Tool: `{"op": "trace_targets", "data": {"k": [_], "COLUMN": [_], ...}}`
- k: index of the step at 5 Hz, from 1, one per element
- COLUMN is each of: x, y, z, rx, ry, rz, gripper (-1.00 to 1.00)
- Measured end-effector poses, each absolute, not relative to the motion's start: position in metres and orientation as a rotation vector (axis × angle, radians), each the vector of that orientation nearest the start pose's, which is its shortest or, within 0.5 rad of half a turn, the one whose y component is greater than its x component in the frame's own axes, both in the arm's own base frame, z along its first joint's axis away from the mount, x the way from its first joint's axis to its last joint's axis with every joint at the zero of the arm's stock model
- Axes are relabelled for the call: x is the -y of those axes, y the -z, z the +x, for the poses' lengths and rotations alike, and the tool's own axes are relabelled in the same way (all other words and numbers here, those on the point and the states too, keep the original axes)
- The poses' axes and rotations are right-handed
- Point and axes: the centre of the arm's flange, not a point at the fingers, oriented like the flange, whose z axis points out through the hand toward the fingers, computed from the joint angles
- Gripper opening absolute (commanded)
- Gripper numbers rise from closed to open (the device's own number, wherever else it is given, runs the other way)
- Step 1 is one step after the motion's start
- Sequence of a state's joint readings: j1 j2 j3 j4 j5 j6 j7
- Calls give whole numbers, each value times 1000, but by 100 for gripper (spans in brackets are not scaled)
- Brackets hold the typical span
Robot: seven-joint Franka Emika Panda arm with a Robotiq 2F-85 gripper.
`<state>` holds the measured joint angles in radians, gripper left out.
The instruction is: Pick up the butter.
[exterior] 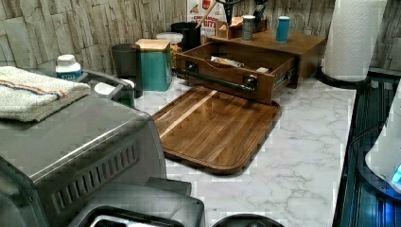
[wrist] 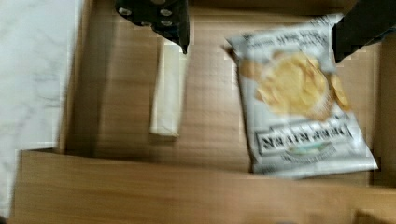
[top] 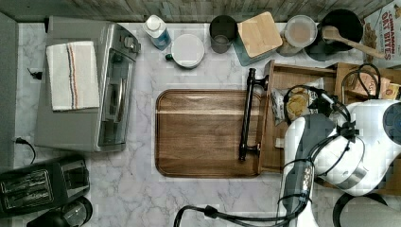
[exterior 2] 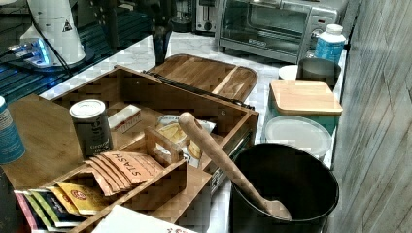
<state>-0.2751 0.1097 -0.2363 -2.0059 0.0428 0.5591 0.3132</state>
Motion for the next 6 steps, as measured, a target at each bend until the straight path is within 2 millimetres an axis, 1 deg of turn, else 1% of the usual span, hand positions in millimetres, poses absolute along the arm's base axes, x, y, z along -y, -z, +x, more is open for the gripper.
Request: {"op": "trace_targets", "data": {"k": [1, 2, 3, 4, 5, 6], "x": [283, 280, 275, 277, 278, 271], "y": [-385, -361, -337, -316, -297, -279], "z": [507, 492, 483, 475, 466, 453], "rx": [-2361, -2388, -2387, -2404, -2422, -2452], "ry": [93, 27, 58, 126, 92, -63], "rz": [-2035, -2029, -2024, -2016, -2073, -2102], "gripper": [100, 100, 100, 100, 100, 100]}}
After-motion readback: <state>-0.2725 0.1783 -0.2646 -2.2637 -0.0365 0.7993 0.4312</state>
